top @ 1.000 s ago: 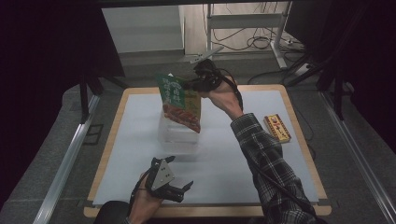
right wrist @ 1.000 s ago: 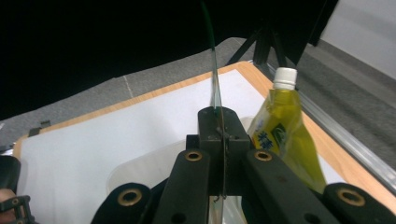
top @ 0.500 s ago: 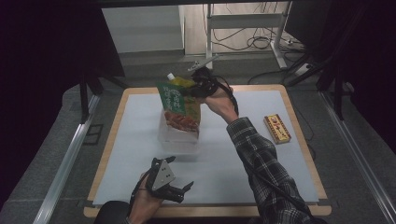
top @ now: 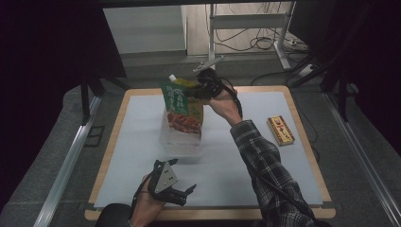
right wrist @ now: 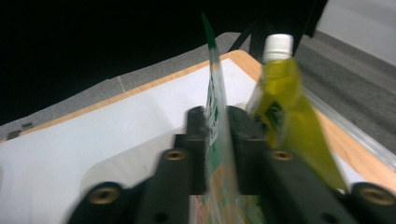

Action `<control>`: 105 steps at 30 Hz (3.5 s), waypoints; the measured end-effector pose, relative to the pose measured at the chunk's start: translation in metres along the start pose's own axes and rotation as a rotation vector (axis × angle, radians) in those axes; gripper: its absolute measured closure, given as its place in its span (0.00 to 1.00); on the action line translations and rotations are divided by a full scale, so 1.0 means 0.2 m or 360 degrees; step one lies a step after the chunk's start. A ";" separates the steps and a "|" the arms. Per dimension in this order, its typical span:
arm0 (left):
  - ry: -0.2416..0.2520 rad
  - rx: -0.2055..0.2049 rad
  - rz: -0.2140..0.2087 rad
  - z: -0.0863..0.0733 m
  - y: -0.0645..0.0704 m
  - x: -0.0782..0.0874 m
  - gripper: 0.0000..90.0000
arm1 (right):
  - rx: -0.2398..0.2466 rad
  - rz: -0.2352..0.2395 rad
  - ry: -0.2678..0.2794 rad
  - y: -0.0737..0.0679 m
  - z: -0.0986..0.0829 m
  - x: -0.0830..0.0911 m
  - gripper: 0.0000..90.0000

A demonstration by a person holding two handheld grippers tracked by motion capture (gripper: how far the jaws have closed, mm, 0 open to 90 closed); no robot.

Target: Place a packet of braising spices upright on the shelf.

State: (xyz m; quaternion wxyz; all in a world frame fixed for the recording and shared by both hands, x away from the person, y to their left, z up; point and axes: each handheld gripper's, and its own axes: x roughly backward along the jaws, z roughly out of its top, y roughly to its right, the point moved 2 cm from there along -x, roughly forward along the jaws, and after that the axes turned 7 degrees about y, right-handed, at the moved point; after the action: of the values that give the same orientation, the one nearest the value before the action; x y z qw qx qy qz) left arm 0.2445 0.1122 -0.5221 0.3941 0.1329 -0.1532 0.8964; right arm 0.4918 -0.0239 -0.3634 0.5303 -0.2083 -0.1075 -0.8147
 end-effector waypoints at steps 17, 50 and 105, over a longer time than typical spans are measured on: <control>-0.0015 -0.0014 -0.0001 0.00 0.01 -0.01 0.00 | 0.0049 -0.0158 0.0034 0.05 -0.11 0.13 0.27; -0.0017 -0.0016 0.0003 -0.01 0.01 -0.02 0.00 | 0.0053 -0.0183 0.0019 -0.04 -0.42 0.30 0.02; -0.0023 -0.0012 0.0001 -0.01 0.02 -0.03 0.00 | -0.0076 -0.0401 -0.0123 0.04 -0.90 0.53 0.02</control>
State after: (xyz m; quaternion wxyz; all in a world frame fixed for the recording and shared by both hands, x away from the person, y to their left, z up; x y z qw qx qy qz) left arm 0.2451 0.1077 -0.5268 0.3933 0.1379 -0.1595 0.8949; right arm 0.4218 -0.1857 -0.4751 0.4142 -0.2369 -0.1338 -0.8686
